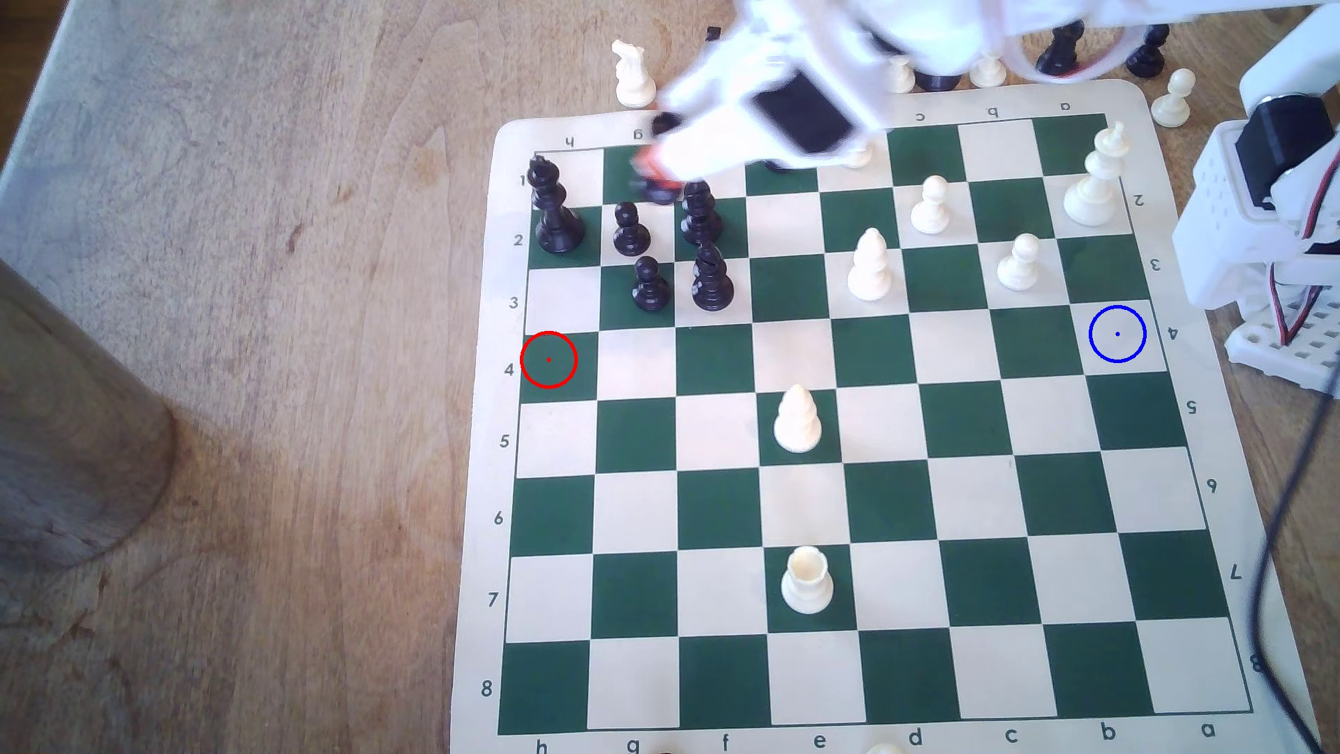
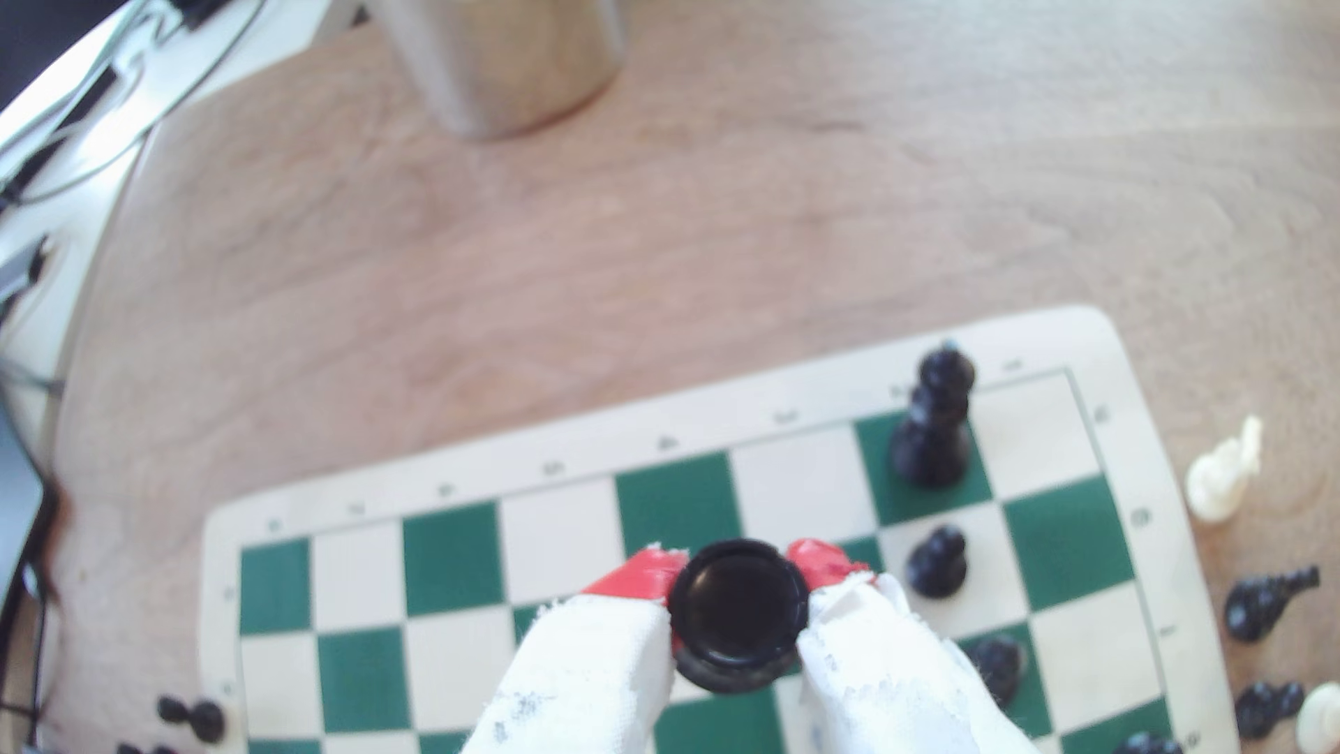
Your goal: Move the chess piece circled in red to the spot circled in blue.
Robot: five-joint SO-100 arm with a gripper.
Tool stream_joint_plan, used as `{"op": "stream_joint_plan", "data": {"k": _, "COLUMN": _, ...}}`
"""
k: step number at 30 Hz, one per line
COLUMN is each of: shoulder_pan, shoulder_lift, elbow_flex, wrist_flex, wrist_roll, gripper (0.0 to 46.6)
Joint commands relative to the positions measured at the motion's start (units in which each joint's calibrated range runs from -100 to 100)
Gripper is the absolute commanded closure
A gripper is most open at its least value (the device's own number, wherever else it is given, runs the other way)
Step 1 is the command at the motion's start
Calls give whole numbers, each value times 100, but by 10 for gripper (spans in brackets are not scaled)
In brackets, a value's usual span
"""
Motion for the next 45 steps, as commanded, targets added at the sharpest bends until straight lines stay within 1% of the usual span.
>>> {"op": "stream_joint_plan", "data": {"k": 1, "shoulder_pan": 64, "shoulder_lift": -1343, "elbow_flex": 641, "wrist_flex": 208, "wrist_roll": 15, "gripper": 464}}
{"op": "stream_joint_plan", "data": {"k": 11, "shoulder_pan": -100, "shoulder_lift": -3228, "elbow_flex": 2518, "wrist_flex": 978, "wrist_roll": -5, "gripper": 464}}
{"op": "stream_joint_plan", "data": {"k": 16, "shoulder_pan": -116, "shoulder_lift": -4068, "elbow_flex": 2953, "wrist_flex": 1535, "wrist_roll": -5, "gripper": 464}}
{"op": "stream_joint_plan", "data": {"k": 25, "shoulder_pan": -249, "shoulder_lift": -5205, "elbow_flex": 3452, "wrist_flex": 2673, "wrist_roll": 0, "gripper": 464}}
{"op": "stream_joint_plan", "data": {"k": 34, "shoulder_pan": -421, "shoulder_lift": -6326, "elbow_flex": 3506, "wrist_flex": 4164, "wrist_roll": 34, "gripper": 464}}
{"op": "stream_joint_plan", "data": {"k": 37, "shoulder_pan": -476, "shoulder_lift": -6487, "elbow_flex": 3524, "wrist_flex": 4442, "wrist_roll": 142, "gripper": 464}}
{"op": "stream_joint_plan", "data": {"k": 38, "shoulder_pan": -546, "shoulder_lift": -6462, "elbow_flex": 3579, "wrist_flex": 4532, "wrist_roll": 225, "gripper": 464}}
{"op": "stream_joint_plan", "data": {"k": 41, "shoulder_pan": -663, "shoulder_lift": -6394, "elbow_flex": 3660, "wrist_flex": 4606, "wrist_roll": 293, "gripper": 464}}
{"op": "stream_joint_plan", "data": {"k": 45, "shoulder_pan": -671, "shoulder_lift": -6385, "elbow_flex": 3950, "wrist_flex": 4590, "wrist_roll": 293, "gripper": 464}}
